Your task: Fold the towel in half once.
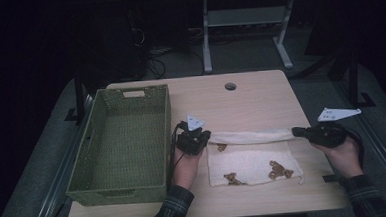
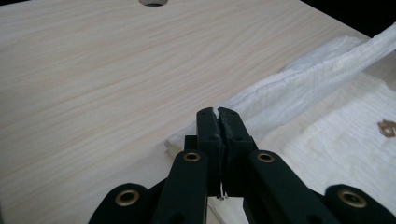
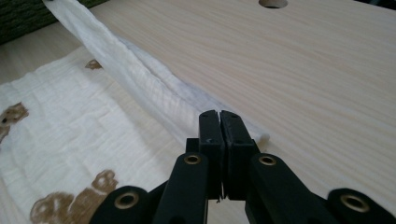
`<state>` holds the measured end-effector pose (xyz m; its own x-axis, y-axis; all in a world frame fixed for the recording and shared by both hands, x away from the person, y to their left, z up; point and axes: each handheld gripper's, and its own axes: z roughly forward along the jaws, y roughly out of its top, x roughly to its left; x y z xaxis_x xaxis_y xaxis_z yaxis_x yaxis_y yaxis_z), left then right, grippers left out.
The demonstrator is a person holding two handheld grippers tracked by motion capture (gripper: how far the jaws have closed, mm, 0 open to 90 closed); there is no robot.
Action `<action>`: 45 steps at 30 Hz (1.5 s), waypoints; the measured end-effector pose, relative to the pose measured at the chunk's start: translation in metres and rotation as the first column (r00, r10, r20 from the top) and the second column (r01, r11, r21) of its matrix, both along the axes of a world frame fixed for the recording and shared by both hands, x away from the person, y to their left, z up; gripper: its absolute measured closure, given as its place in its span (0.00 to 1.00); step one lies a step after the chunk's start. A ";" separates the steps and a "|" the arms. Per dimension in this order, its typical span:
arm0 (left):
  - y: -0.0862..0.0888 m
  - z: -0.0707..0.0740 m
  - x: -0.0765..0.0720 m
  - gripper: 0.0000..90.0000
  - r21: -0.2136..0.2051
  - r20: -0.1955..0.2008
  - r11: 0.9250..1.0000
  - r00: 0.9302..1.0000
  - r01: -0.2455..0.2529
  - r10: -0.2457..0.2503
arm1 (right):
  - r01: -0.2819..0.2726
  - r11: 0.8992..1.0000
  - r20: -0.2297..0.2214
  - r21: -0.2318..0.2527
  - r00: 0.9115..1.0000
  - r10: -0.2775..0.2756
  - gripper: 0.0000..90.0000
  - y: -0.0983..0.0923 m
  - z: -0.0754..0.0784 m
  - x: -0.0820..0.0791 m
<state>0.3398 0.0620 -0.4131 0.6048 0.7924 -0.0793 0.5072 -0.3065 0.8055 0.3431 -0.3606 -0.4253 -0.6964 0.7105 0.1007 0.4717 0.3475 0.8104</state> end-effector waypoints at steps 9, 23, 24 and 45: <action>0.001 -0.005 -0.026 0.98 0.027 -0.010 0.999 1.000 0.023 -0.023 | -0.016 1.000 -0.006 -0.006 1.000 0.016 0.98 0.000 -0.004 -0.024; 0.002 -0.009 -0.052 0.98 0.056 -0.026 0.998 0.999 0.039 -0.038 | -0.049 0.998 -0.030 -0.024 0.998 0.048 0.98 -0.005 -0.017 -0.052; 0.000 -0.011 -0.055 0.98 0.067 -0.033 0.997 0.998 0.047 -0.045 | -0.048 0.999 -0.026 -0.026 0.999 0.047 0.98 -0.005 -0.017 -0.054; 0.000 -0.023 -0.089 0.98 0.107 -0.089 0.989 0.991 0.105 -0.096 | -0.066 0.997 -0.065 -0.039 0.996 0.063 0.98 -0.011 -0.028 -0.085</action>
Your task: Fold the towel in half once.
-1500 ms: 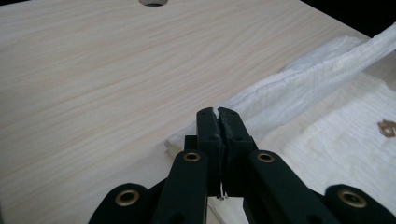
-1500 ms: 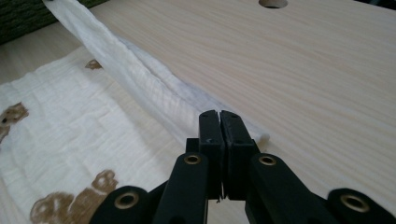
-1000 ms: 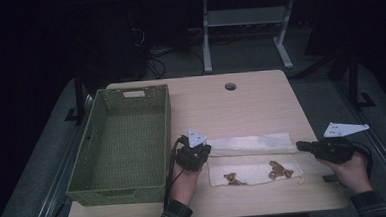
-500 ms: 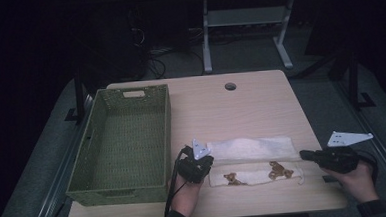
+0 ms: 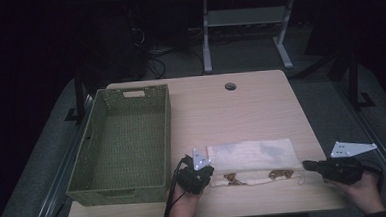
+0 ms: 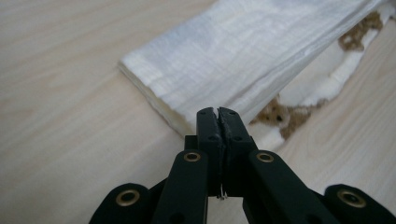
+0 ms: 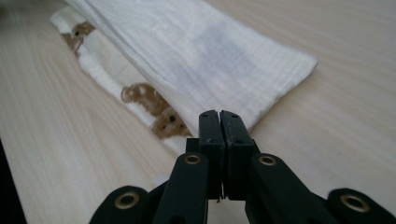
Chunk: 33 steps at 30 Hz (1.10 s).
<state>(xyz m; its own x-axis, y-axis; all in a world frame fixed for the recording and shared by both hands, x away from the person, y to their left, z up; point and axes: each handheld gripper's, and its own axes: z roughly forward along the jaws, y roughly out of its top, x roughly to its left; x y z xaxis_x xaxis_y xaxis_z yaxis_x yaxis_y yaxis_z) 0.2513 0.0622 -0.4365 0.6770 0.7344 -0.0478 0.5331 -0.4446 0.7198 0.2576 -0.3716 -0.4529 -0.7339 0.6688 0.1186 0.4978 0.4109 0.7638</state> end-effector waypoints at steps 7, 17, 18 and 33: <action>-0.001 -0.013 0.000 0.98 0.049 -0.074 0.998 0.996 0.047 -0.044 | -0.017 0.999 -0.051 -0.041 0.999 0.015 0.98 0.005 -0.010 -0.002; -0.003 -0.006 0.003 0.74 -0.004 -0.065 0.999 0.997 0.052 -0.052 | -0.024 1.000 -0.057 0.015 0.998 0.025 0.77 0.000 -0.004 0.002; -0.004 -0.005 0.004 0.71 -0.007 -0.058 0.999 0.997 0.048 -0.049 | -0.019 1.000 -0.043 0.018 0.999 0.020 0.76 -0.001 -0.001 0.004; -0.015 0.005 0.066 0.64 -0.022 0.019 1.000 1.000 -0.015 0.015 | 0.023 1.000 0.026 -0.018 0.999 -0.023 0.79 0.018 0.008 0.060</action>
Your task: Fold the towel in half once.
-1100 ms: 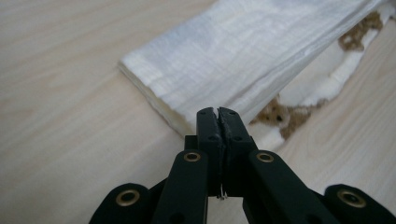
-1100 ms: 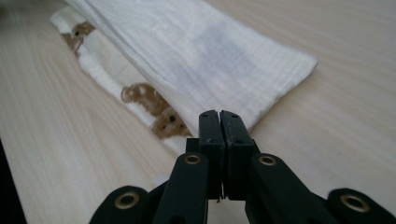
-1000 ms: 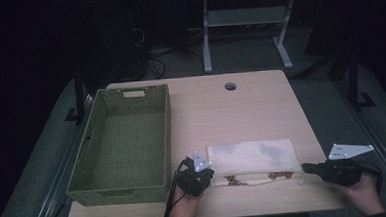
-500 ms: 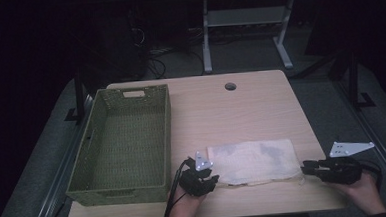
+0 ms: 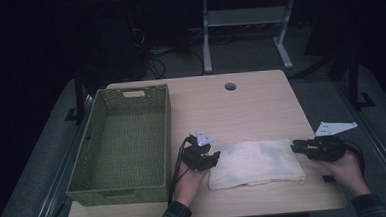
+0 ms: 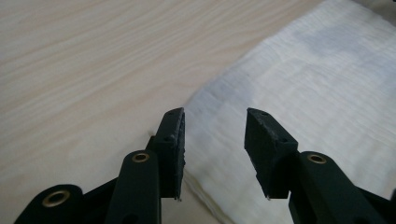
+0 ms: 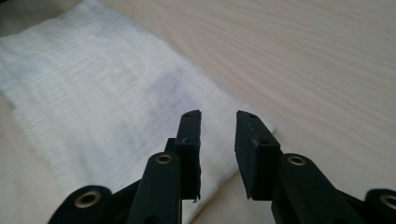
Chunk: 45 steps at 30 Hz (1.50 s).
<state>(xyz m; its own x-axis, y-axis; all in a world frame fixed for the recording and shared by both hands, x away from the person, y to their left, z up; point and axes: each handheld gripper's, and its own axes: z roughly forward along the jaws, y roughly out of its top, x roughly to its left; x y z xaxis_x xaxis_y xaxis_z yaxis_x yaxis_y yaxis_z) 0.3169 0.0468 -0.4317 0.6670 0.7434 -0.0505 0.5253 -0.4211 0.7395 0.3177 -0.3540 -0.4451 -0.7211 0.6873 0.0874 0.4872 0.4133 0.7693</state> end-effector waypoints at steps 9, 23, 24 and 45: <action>-0.001 -0.008 0.027 0.64 0.034 0.001 0.999 1.000 -0.031 0.031 | 0.039 0.999 -0.033 -0.016 0.999 -0.040 0.81 0.001 -0.014 0.045; 0.005 -0.024 0.037 0.64 0.086 -0.036 0.996 0.999 -0.034 0.037 | 0.005 0.999 -0.056 -0.044 0.998 -0.007 0.90 0.004 -0.031 0.050; 0.004 -0.025 0.038 0.64 0.087 -0.037 0.996 0.999 -0.035 0.038 | 0.005 0.999 -0.062 -0.044 0.998 -0.008 0.92 0.005 -0.031 0.050; 0.002 -0.015 0.049 0.95 0.003 -0.037 1.000 0.999 -0.004 0.004 | 0.036 0.997 -0.018 -0.068 0.999 -0.037 0.97 -0.001 -0.021 0.051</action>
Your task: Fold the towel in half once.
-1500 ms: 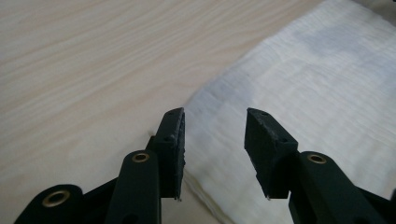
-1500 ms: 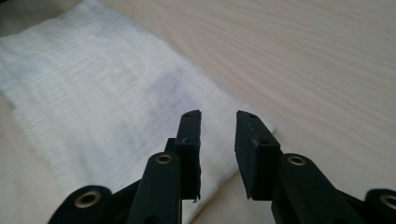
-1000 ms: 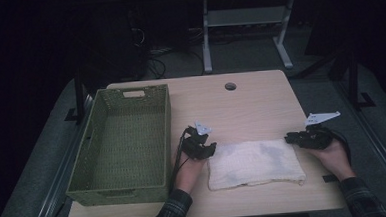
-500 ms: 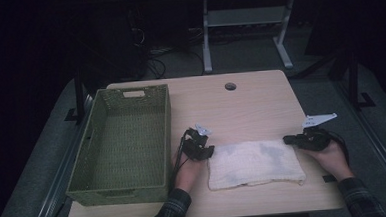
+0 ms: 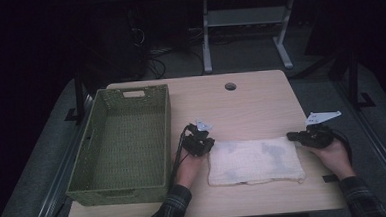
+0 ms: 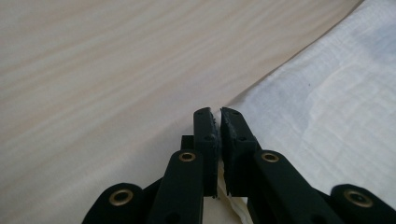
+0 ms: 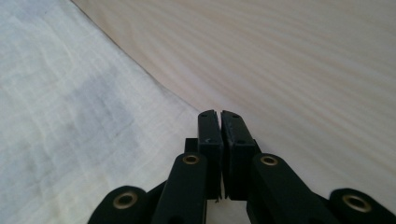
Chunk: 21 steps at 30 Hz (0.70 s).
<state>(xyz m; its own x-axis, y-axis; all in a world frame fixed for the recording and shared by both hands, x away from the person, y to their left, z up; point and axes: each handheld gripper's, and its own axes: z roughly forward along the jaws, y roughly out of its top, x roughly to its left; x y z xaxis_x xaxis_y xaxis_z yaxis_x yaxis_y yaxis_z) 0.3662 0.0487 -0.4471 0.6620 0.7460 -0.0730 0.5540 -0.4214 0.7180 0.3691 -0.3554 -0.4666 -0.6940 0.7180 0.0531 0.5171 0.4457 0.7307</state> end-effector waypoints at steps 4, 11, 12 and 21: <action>0.000 0.007 0.009 0.95 -0.009 0.031 1.000 1.000 -0.006 0.007 | 0.031 0.999 0.036 0.021 0.999 -0.032 0.97 -0.007 0.009 0.009; -0.001 0.017 0.026 0.95 -0.032 0.086 0.999 0.996 -0.031 0.034 | 0.068 0.996 0.070 0.053 0.995 -0.071 0.97 -0.011 0.017 0.027; 0.000 0.017 0.027 0.95 -0.032 0.090 0.999 0.995 -0.035 0.037 | 0.069 0.996 0.069 0.059 0.995 -0.073 0.97 -0.011 0.016 0.028; 0.002 0.024 0.013 0.95 -0.022 0.110 1.000 0.994 -0.022 0.024 | 0.047 0.996 0.077 0.069 0.996 -0.052 0.97 -0.011 0.022 0.019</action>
<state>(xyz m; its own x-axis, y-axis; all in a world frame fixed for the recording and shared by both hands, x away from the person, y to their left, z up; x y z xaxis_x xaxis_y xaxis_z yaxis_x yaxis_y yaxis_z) 0.3795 0.0502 -0.4233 0.6497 0.7600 -0.0160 0.4801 -0.3939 0.7838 0.3880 -0.3663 -0.4445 -0.6616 0.7483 0.0490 0.4768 0.3694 0.7976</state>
